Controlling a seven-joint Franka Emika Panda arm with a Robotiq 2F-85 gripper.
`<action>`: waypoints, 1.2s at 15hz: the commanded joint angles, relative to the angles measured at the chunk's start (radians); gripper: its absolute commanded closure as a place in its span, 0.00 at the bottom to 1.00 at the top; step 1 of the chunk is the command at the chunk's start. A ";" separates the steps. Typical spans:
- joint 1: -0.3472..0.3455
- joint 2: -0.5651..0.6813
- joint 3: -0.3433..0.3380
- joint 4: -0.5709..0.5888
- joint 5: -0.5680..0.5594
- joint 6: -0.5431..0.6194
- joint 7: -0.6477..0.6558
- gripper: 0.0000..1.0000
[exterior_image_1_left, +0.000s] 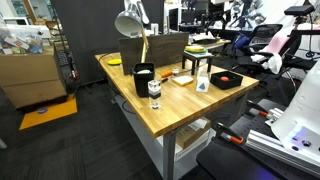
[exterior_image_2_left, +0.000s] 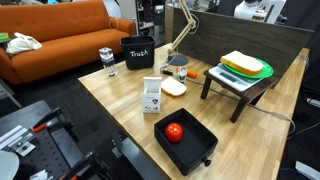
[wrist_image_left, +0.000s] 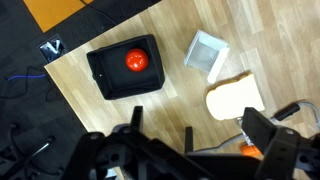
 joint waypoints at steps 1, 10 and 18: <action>-0.026 0.083 -0.032 0.086 -0.005 0.002 0.022 0.00; -0.053 0.373 -0.149 0.354 0.071 0.007 0.101 0.00; -0.038 0.374 -0.163 0.344 0.061 0.025 0.094 0.00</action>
